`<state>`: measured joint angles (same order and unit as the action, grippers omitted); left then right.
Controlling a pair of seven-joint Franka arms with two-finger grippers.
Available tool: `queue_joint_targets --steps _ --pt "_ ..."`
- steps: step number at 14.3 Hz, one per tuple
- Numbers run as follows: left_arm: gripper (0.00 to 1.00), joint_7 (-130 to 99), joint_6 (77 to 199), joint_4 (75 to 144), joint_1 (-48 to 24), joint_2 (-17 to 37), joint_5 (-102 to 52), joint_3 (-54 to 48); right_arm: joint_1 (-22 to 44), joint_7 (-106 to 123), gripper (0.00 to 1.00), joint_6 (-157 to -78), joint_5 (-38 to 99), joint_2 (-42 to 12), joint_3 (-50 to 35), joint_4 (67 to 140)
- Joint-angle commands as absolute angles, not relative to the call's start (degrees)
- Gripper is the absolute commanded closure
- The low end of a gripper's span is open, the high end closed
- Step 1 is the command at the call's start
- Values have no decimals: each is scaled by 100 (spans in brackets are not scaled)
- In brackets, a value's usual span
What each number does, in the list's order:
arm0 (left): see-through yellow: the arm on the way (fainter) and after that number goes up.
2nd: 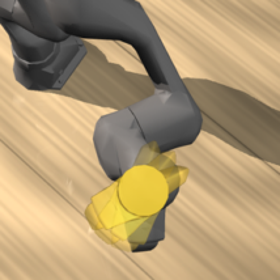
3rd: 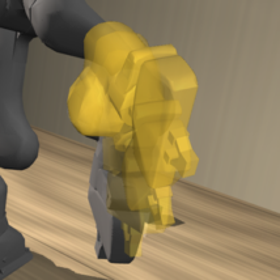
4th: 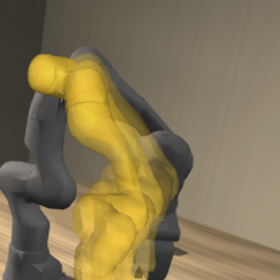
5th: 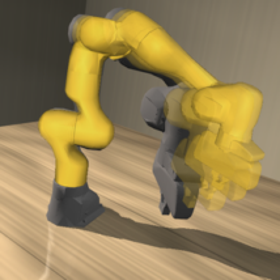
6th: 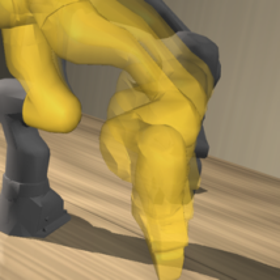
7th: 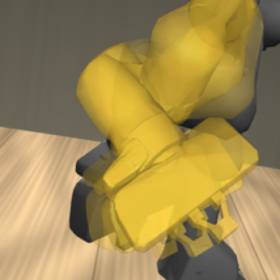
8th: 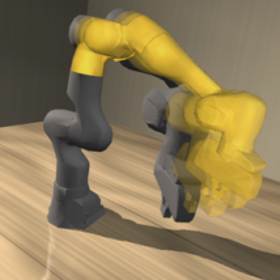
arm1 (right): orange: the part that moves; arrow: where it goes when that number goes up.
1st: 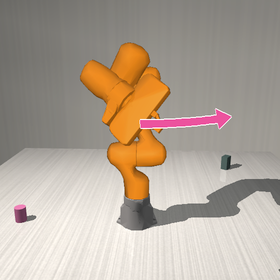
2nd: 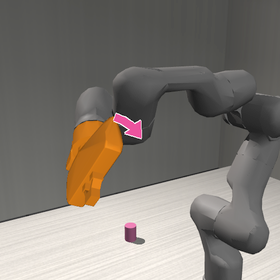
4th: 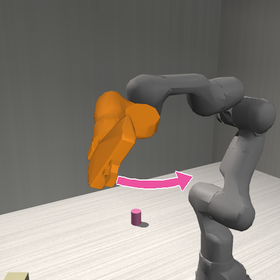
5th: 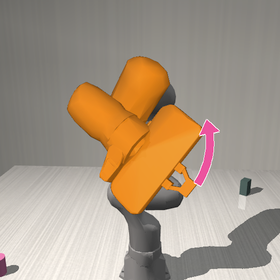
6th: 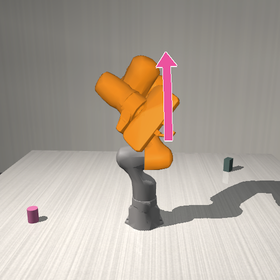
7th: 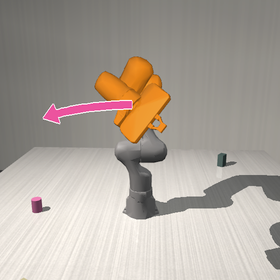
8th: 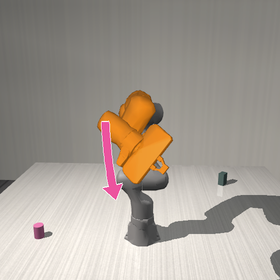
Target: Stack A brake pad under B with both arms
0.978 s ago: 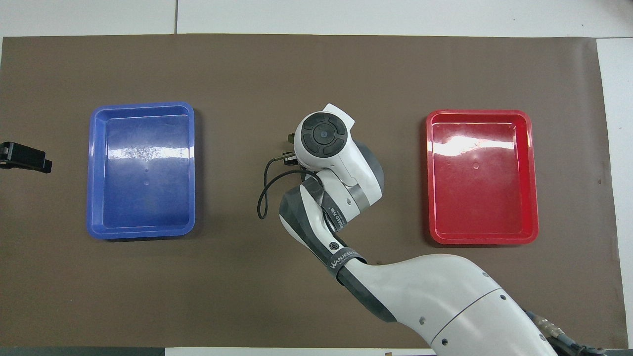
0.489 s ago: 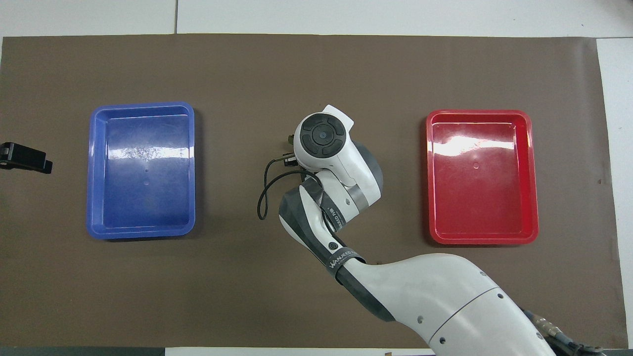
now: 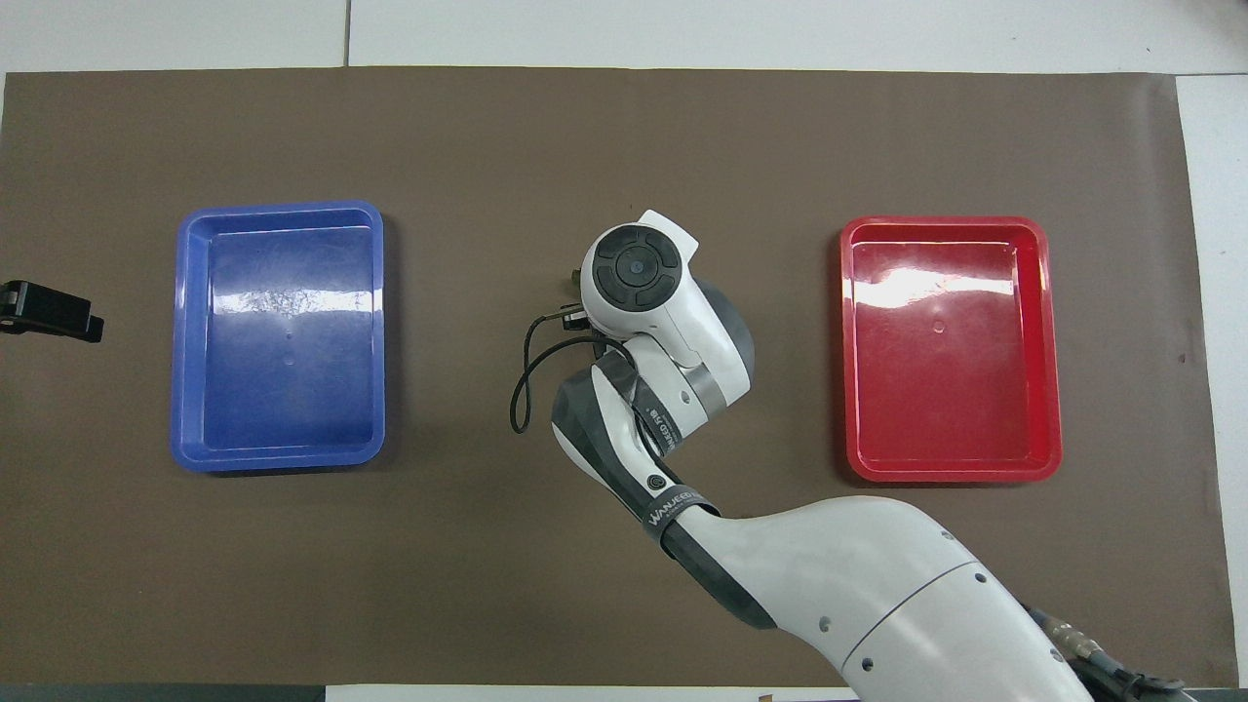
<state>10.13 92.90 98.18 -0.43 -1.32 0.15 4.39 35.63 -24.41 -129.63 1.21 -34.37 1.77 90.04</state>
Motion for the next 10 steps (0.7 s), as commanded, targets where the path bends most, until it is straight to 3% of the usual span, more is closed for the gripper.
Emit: queue_joint_targets --steps 1,5,10 --pt "2 1055 9264 9809 18 -202 -18 404 3560 -2540 0 -13069 114 -3384 141 9027" --pt "2 1055 9264 9809 18 -202 -18 396 3498 -2540 0 -12938 53 -3226 184 8930" --pt "1 1055 9264 9809 18 -202 -18 396 2771 -2540 0 -12219 -263 -2296 413 8982"
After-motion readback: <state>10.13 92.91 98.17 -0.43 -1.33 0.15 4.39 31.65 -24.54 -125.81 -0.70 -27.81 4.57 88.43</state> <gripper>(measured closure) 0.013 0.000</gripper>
